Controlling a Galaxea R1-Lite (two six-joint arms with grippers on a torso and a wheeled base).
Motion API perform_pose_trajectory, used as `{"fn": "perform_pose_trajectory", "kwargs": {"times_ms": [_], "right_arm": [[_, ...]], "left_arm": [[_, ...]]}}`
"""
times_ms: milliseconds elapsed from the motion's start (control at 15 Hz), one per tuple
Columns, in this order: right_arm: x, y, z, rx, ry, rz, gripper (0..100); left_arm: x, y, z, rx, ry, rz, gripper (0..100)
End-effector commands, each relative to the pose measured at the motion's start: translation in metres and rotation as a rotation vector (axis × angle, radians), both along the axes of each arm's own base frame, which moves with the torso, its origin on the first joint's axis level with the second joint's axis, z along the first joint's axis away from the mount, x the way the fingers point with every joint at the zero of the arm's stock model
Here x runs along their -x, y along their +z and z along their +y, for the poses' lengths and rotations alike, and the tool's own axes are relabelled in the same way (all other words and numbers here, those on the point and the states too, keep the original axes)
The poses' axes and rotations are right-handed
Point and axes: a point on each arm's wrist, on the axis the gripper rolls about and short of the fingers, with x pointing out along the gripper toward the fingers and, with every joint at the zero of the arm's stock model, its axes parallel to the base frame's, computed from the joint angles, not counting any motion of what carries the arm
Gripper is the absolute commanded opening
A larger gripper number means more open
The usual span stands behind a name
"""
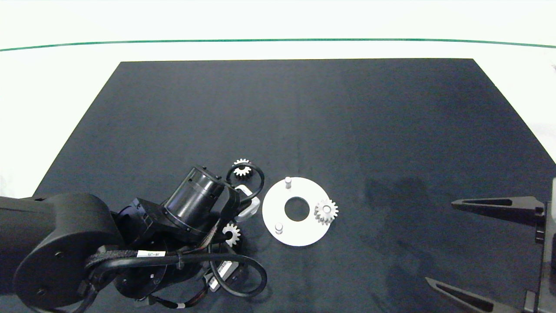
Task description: Install three planetary gears onto the carrier pins
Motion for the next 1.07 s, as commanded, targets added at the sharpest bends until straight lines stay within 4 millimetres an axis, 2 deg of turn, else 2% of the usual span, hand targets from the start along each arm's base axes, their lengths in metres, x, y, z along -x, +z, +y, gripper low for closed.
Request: {"fn": "perform_pose_trajectory", "kwargs": {"times_ms": [67, 400, 1067], "right_arm": [[-0.001, -0.001, 0.001, 0.007, 0.002, 0.004, 100], [-0.001, -0.002, 0.002, 0.009, 0.002, 0.006, 100], [-0.001, -0.002, 0.001, 0.008, 0.002, 0.005, 100]], "left_arm": [[0.001, 0.004, 0.004, 0.022, 0.023, -0.007, 81], [0.004, 0.009, 0.003, 0.051, 0.025, -0.02, 71], [0.0, 0.004, -0.006, 0.075, 0.025, -0.024, 51]]}}
